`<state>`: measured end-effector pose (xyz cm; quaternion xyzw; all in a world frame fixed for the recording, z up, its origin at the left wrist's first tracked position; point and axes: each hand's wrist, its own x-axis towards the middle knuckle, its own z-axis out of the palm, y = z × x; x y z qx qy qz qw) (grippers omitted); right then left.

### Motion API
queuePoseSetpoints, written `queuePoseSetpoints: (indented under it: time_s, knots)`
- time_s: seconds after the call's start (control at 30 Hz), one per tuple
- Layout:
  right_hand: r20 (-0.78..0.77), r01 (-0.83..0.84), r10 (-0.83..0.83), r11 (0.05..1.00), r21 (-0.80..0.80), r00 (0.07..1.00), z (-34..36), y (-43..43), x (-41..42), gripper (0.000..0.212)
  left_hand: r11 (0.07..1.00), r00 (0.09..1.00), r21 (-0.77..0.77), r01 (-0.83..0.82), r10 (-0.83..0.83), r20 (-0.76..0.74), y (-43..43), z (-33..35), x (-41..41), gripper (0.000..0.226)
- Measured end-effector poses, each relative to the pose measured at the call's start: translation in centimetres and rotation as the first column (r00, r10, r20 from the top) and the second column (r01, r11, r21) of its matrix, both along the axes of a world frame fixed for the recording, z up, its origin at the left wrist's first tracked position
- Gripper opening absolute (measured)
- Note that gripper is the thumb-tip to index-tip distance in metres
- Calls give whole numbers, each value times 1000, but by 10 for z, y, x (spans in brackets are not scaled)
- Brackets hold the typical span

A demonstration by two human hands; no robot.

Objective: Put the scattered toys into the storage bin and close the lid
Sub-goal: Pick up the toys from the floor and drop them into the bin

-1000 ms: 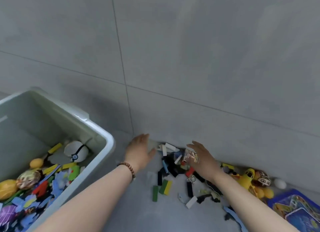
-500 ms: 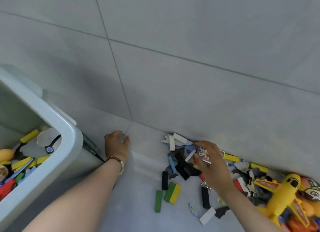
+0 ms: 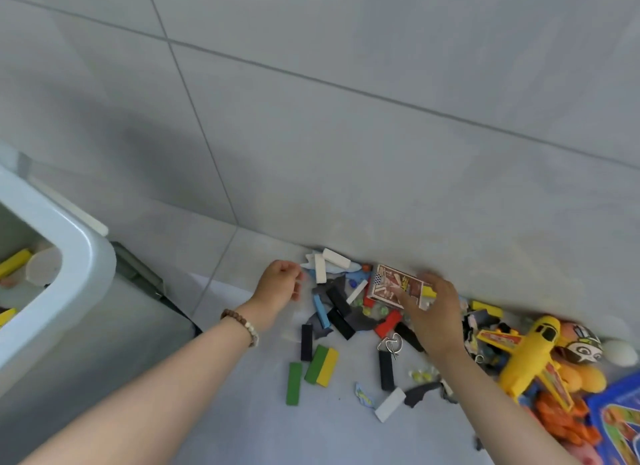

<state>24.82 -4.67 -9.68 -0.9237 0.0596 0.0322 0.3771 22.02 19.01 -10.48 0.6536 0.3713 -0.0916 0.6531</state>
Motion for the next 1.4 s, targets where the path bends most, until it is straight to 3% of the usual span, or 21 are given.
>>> queuePoseSetpoints:
  time_s: [0.1, 0.17, 0.3, 0.4, 0.53, 0.67, 0.73, 0.83, 0.93, 1.03, 1.1, 1.2, 1.27, 1.4]
  knots:
    - [-136, 214, -203, 974, 75, 970, 0, -4, -3, 45, 991, 993, -65, 118, -119, -14, -18, 1, 1, 23]
    - [-191, 245, -226, 966, 85, 955, -3, -6, -5, 46, 964, 968, -88, 251, -251, 7, -36, 6, 1, 21]
    - [-239, 232, -211, 971, 60, 948, -6, -9, -6, 43, 847, 858, 177, 501, -513, 28, -67, 8, 10, 24]
    - [-295, 256, -218, 962, 96, 930, -10, -9, -2, 30, 789, 827, 291, 541, -561, -17, -80, 8, 18, 33]
    - [-359, 376, -297, 910, 174, 885, -11, -6, -1, 25, 796, 844, 322, 513, -536, -22, -88, 8, 20, 35]
    - [-394, 531, -385, 756, 384, 834, 2, -7, -2, 26, 878, 891, 228, 421, -447, 78, -96, 11, 14, 33]
    - [-472, 569, -352, 675, 470, 808, 9, -9, -2, 33, 936, 934, 133, 326, -341, 105, -98, 15, 10, 33]
    - [-567, 555, -175, 563, 613, 805, 21, -3, -8, 41, 987, 987, -113, 113, -98, 128, -91, 21, 4, 39]
    - [-580, 502, 44, 453, 737, 813, 32, 14, -22, 21, 917, 992, -396, 58, -7, 130, -84, 29, -4, 33]
    - [-529, 336, 206, 573, 747, 823, 40, 32, -31, 18, 810, 984, -587, 3, 102, 145, -77, 35, -9, 43]
    - [-486, 243, 186, 684, 688, 854, 43, 33, -30, 10, 804, 973, -593, -53, 175, 150, -63, 39, -12, 34]
    - [-354, 115, 91, 847, 520, 931, 31, 21, -23, 10, 858, 974, -501, -115, 196, 112, -32, 39, -22, 14]
    - [-323, 2, 121, 934, 357, 939, 17, 16, -26, 16, 914, 990, -393, -99, 131, 54, -13, 32, -34, 12]
    - [-325, -144, 158, 987, 66, 933, -4, 23, -40, 37, 990, 994, -141, -4, -12, -106, 3, 14, -64, 20]
